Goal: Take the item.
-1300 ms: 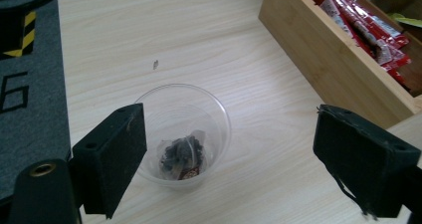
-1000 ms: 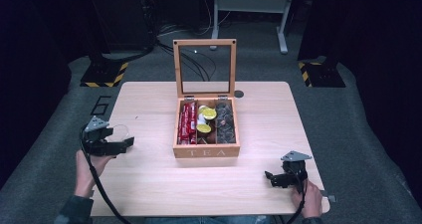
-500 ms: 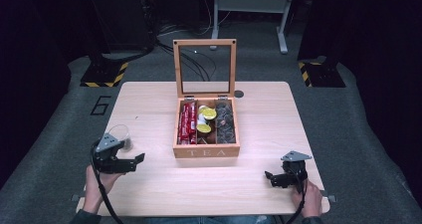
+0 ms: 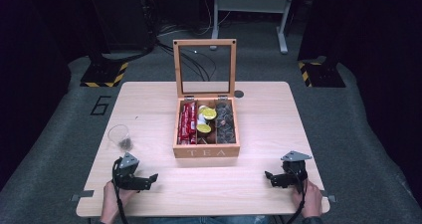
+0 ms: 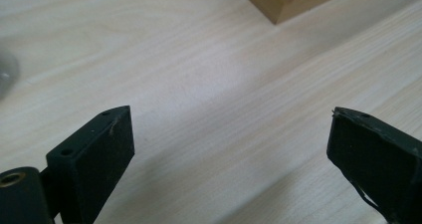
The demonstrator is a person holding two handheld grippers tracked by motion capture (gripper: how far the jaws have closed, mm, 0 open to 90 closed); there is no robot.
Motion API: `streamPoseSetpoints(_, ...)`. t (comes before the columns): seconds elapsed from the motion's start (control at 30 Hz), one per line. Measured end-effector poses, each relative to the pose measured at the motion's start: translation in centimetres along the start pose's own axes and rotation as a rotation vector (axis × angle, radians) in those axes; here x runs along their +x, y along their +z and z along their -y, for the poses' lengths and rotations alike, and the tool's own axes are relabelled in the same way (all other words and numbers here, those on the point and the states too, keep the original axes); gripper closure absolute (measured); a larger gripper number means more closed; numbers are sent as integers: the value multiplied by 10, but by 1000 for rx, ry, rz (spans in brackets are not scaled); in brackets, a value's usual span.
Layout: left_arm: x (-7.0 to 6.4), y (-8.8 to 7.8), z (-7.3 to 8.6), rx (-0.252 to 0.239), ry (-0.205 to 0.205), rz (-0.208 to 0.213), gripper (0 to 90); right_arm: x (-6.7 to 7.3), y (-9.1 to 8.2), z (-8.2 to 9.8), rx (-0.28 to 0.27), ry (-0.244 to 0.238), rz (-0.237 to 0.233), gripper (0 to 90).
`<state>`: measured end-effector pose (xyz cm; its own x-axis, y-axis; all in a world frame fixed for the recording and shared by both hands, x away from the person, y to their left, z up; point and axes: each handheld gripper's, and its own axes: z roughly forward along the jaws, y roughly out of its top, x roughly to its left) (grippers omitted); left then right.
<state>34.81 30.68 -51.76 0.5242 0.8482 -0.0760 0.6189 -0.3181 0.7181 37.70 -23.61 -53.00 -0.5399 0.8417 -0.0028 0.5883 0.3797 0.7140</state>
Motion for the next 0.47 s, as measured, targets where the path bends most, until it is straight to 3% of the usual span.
streamPoseSetpoints(0.23,-4,11,5,8,23,-30,24,0,0,0,1,1,-1,0)
streamPoseSetpoints(0.27,-7,12,5,13,58,-56,24,0,0,0,0,0,0,0)
streamPoseSetpoints(0.47,-6,15,5,10,70,-49,3,0,0,0,2,-5,-2,0)
